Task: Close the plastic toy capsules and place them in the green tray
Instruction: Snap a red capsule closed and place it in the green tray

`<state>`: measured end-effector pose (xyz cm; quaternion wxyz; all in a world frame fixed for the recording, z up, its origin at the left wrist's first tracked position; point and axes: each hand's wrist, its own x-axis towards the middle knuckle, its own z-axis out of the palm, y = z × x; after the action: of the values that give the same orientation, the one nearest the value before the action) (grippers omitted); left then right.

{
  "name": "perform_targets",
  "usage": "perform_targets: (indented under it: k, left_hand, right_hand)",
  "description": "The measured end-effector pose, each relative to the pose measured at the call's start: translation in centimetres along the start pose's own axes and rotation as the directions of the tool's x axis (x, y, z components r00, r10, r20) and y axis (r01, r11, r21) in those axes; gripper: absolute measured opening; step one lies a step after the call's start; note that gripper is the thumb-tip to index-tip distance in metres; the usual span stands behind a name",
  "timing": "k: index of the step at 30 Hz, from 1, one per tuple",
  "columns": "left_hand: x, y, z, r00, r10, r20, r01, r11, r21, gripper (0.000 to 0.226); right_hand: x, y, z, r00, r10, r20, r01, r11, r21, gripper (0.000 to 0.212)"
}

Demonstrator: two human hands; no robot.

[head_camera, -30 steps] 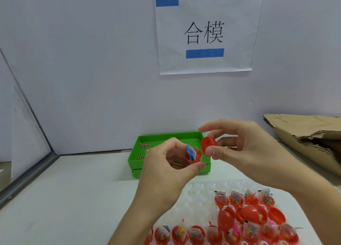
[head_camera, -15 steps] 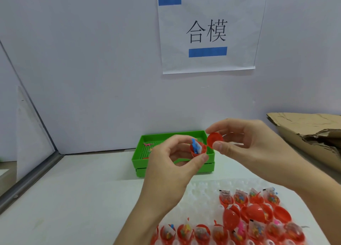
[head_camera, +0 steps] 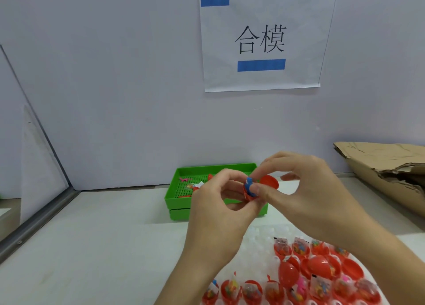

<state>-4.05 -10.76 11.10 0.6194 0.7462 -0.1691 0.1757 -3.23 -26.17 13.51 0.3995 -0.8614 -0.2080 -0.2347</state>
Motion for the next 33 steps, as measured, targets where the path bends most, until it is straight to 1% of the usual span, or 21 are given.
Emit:
perform_targets:
  k: [4, 7, 9, 10, 11, 12, 13, 14, 15, 16, 17, 19, 22, 25, 29, 33]
  left_hand:
    - [0.1, 0.0, -0.1, 1.000, 0.000, -0.007, 0.000, 1.000, 0.029, 0.021]
    - [0.2, -0.1, -0.2, 1.000, 0.000, -0.015, 0.001, 1.000, 0.022, 0.023]
    - [0.3, -0.1, -0.2, 1.000, 0.003, -0.014, -0.003, 1.000, -0.001, 0.021]
    - [0.3, -0.2, -0.3, 1.000, 0.004, -0.013, -0.004, 1.000, -0.023, 0.020]
    - [0.3, -0.2, -0.4, 1.000, 0.001, -0.012, -0.001, 0.999, -0.047, 0.018]
    - [0.3, -0.2, -0.5, 1.000, -0.005, -0.014, 0.004, 0.998, -0.068, 0.018]
    - [0.4, -0.2, -0.5, 1.000, -0.012, -0.016, 0.010, 0.996, -0.085, 0.017]
    - [0.4, -0.2, -0.5, 1.000, -0.018, -0.017, 0.017, 0.995, -0.098, 0.017]
    - [0.4, -0.2, -0.5, 1.000, -0.025, -0.019, 0.023, 0.994, -0.108, 0.017]
    - [0.4, -0.3, -0.5, 0.999, -0.031, -0.021, 0.029, 0.993, -0.116, 0.017]
    - [0.4, -0.3, -0.5, 0.999, -0.037, -0.021, 0.034, 0.992, -0.121, 0.016]
    - [0.4, -0.4, -0.5, 0.999, -0.041, -0.018, 0.038, 0.992, -0.120, 0.016]
    - [0.3, -0.4, -0.5, 0.999, -0.033, 0.002, 0.033, 0.995, -0.097, 0.016]
    - [0.3, -0.5, -0.4, 0.999, -0.046, 0.014, 0.047, 0.997, -0.063, 0.017]
    - [0.4, -0.6, -0.4, 0.999, -0.046, 0.018, 0.047, 0.998, -0.041, 0.016]
    - [0.4, -0.7, -0.4, 0.999, -0.023, 0.022, 0.024, 0.999, -0.034, 0.015]
  right_hand:
    - [0.1, -0.1, -0.4, 1.000, 0.016, 0.012, -0.016, 0.999, 0.029, 0.014]
    - [0.3, 0.3, -0.9, 0.999, 0.029, -0.039, -0.027, 0.998, 0.056, 0.017]
    - [0.5, 1.3, -1.4, 0.992, 0.108, -0.062, -0.103, 0.992, 0.072, 0.018]
    - [0.6, 1.8, -1.6, 0.982, 0.187, -0.025, -0.182, 0.975, 0.125, 0.022]
    - [0.6, 2.2, -1.8, 0.960, 0.273, 0.057, -0.279, 0.934, 0.224, 0.025]
    - [0.6, 2.6, -1.8, 0.924, 0.345, 0.166, -0.382, 0.859, 0.340, 0.027]
    - [0.6, 2.9, -1.9, 0.884, 0.378, 0.276, -0.466, 0.767, 0.442, 0.027]
    - [0.6, 3.0, -2.0, 0.854, 0.376, 0.360, -0.519, 0.680, 0.518, 0.026]
    - [0.6, 3.1, -2.1, 0.841, 0.349, 0.413, -0.537, 0.623, 0.568, 0.030]
    - [0.5, 3.1, -2.2, 0.844, 0.308, 0.439, -0.531, 0.598, 0.601, 0.035]
    - [0.5, 3.2, -2.3, 0.857, 0.266, 0.441, -0.504, 0.605, 0.616, 0.036]
    - [0.6, 3.2, -2.3, 0.893, 0.218, 0.395, -0.435, 0.648, 0.625, 0.033]
    - [0.6, 3.1, -2.1, 0.924, 0.195, 0.329, -0.367, 0.690, 0.624, 0.035]
    - [0.6, 2.8, -1.9, 0.937, 0.145, 0.318, -0.316, 0.737, 0.597, 0.033]
    - [0.5, 2.6, -1.6, 0.960, 0.108, 0.258, -0.226, 0.843, 0.487, 0.027]
    - [0.4, 2.2, -1.6, 0.965, 0.081, 0.251, -0.196, 0.854, 0.481, 0.028]
